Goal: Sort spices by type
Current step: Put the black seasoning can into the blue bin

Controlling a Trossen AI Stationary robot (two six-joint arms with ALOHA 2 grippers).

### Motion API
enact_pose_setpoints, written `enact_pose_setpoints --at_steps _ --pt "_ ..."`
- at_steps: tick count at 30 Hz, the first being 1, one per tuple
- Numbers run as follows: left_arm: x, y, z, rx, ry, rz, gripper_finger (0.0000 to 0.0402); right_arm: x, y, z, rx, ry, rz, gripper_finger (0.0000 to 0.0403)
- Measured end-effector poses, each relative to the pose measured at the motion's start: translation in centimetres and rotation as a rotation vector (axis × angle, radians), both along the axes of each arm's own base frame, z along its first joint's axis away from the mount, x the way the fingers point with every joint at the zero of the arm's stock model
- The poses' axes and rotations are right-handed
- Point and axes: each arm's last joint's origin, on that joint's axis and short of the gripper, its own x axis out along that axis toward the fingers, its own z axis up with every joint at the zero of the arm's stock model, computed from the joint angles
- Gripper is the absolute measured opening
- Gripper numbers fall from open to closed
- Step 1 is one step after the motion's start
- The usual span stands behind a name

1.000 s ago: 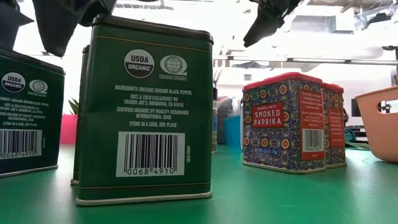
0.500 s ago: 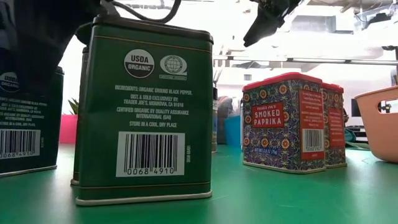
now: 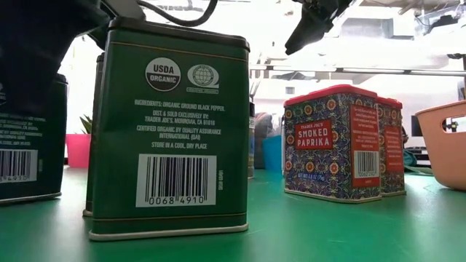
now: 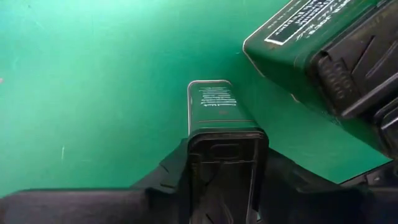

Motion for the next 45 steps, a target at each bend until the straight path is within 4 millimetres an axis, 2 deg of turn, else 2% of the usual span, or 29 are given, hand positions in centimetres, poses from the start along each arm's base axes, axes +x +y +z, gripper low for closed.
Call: enact_pose_setpoints --at_steps 6,11,16,21,26,33,41,45 --pt "-1.6 1.4 2.0 0.063 0.047 -0.058 0.0115 0.0 0.0 0.0 0.002 -0.001 -0.002 0.0255" --pt "-2.7 4.3 4.3 0.123 0.083 -0.195 0.0132 0.0 0.3 -0.1 0.008 0.006 0.051 0.0255" --pt "-2.8 8.9 6.5 0.174 0.069 -0.349 0.0136 -0.2 0.5 -0.3 0.072 0.028 0.071 0.0255" --pt "-2.9 14.5 8.8 0.219 -0.003 -0.463 0.0135 -0.8 0.4 -0.4 0.096 0.053 -0.017 0.0255" --pt "-2.5 19.8 9.6 0.237 -0.056 -0.622 0.0128 -1.4 0.5 -0.4 0.163 0.064 -0.092 0.0255" --pt "0.9 25.4 10.6 0.324 -0.092 -0.847 0.0133 -2.0 0.9 -0.9 0.249 0.099 -0.237 0.0255" --pt "6.3 28.9 11.5 0.403 -0.173 -1.049 0.0134 -3.7 2.3 -0.7 0.352 0.129 -0.377 0.0255" --pt "9.1 30.7 11.0 0.389 -0.270 -1.010 0.0134 -5.3 3.1 -0.3 0.376 0.143 -0.455 0.0255"
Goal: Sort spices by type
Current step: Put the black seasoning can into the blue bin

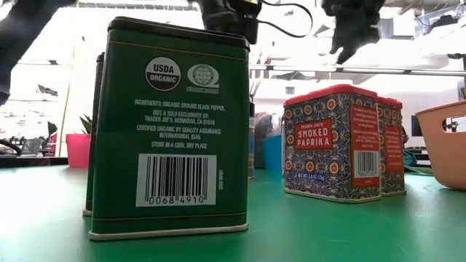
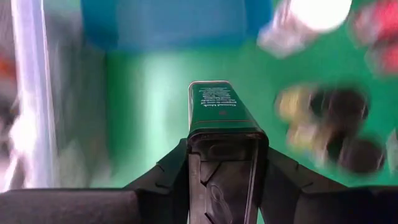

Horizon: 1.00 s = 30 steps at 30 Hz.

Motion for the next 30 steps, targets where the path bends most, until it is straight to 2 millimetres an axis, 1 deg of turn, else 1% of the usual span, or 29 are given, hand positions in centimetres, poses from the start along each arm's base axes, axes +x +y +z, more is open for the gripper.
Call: enact_pose_setpoints --at_steps 4,8,11,17,23,26,28,30 --pt "2.3 1.5 0.0 -0.002 -0.058 0.021 0.0134 -1.6 0.6 0.6 0.037 -0.017 -0.046 0.0255" --pt "4.2 2.2 -0.1 0.005 -0.108 0.030 0.0134 -2.7 0.9 1.1 0.035 -0.034 -0.062 0.0255" --pt "4.9 2.2 -0.6 0.005 -0.154 0.039 0.0134 -3.4 1.1 1.3 0.018 -0.027 -0.068 0.0255" --pt "6.7 1.7 -3.2 -0.039 -0.136 0.056 0.0135 -4.4 1.1 1.4 0.011 0.004 -0.062 0.0255" --pt "8.6 0.9 -2.9 0.021 -0.284 0.029 0.0135 -4.4 1.1 1.5 -0.010 0.003 -0.032 0.0255" --pt "9.6 0.8 -4.6 0.027 -0.277 0.017 0.0135 -4.4 1.1 1.5 -0.010 0.005 -0.030 0.0255" --pt "9.9 0.6 -5.8 0.030 -0.243 0.007 0.0135 -4.4 1.1 1.5 -0.010 0.005 -0.027 0.0255" --pt "10.0 0.5 -6.3 0.034 -0.226 0.008 0.0135 -4.4 1.2 1.5 -0.012 0.005 -0.020 0.0255"
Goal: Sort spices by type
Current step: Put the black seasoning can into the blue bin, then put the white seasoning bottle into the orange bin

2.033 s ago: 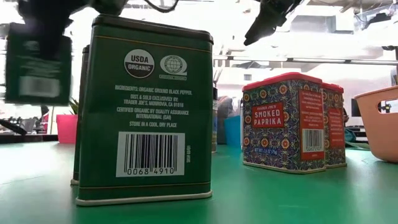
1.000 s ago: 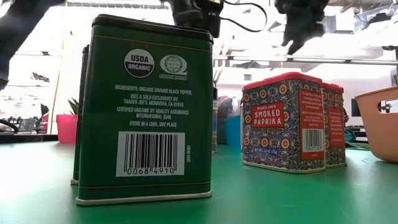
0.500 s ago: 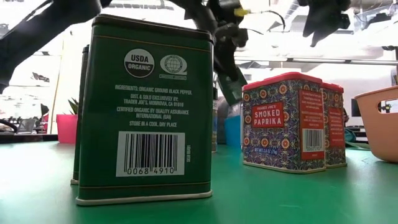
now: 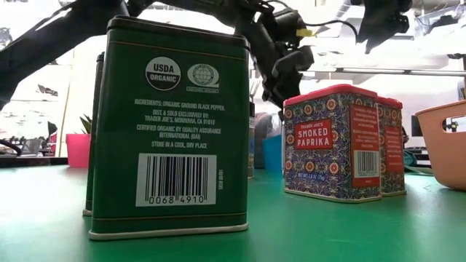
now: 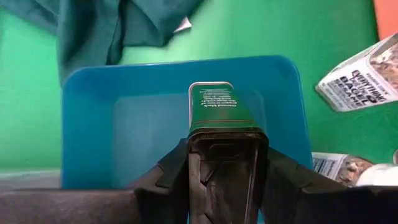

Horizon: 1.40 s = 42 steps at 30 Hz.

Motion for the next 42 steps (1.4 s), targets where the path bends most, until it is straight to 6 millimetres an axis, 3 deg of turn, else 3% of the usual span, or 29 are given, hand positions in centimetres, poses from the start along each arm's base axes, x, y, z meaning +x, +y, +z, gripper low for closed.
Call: enact_pose_setpoints --at_steps 9,22,33,37,42 --pt "0.3 0.0 -2.3 0.005 0.088 0.003 0.0135 0.3 0.1 0.2 -0.007 -0.027 0.014 0.0255" --pt "-0.4 0.1 -2.6 0.027 0.166 0.003 0.0140 0.6 0.0 0.3 -0.022 -0.054 0.031 0.0255" --pt "0.0 0.1 -2.4 0.027 0.118 -0.004 0.0225 0.6 0.0 0.3 -0.019 -0.056 0.027 0.0255" --pt "0.0 0.1 -1.1 0.031 0.069 0.031 0.0243 0.6 0.0 0.3 -0.022 -0.053 0.031 0.0255" --pt "-1.0 0.2 3.0 0.103 -0.040 0.062 0.0244 0.5 0.0 0.3 -0.034 -0.044 0.050 0.0255"
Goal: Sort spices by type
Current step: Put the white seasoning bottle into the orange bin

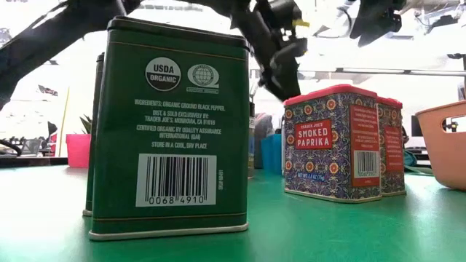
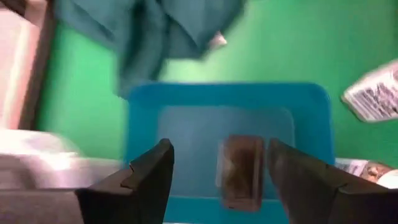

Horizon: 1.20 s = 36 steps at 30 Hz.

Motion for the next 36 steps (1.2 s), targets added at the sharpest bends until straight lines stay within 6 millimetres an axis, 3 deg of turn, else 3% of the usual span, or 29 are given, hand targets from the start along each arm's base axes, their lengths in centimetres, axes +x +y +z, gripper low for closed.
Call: enact_pose_setpoints --at_steps 7,12,20,27,36 --pt "-1.9 -1.4 3.9 -0.041 -0.055 0.001 0.0245 -1.1 0.0 0.6 -0.038 -0.034 -0.022 0.0255" --pt "-2.5 -3.3 4.8 -0.063 -0.043 -0.024 0.0245 -2.3 0.5 1.0 -0.024 -0.062 0.004 0.0255" --pt "-2.7 -5.3 5.3 -0.070 -0.035 -0.070 0.0245 -3.0 2.2 -2.2 0.048 -0.082 0.038 0.0255" --pt "-2.9 -7.7 5.8 -0.081 -0.036 -0.175 0.0237 -2.3 4.2 -4.5 0.099 -0.091 0.113 0.0255" --pt "-2.6 -10.4 5.3 -0.109 -0.024 -0.243 0.0198 0.9 7.6 -6.9 0.087 0.048 0.238 0.0255"
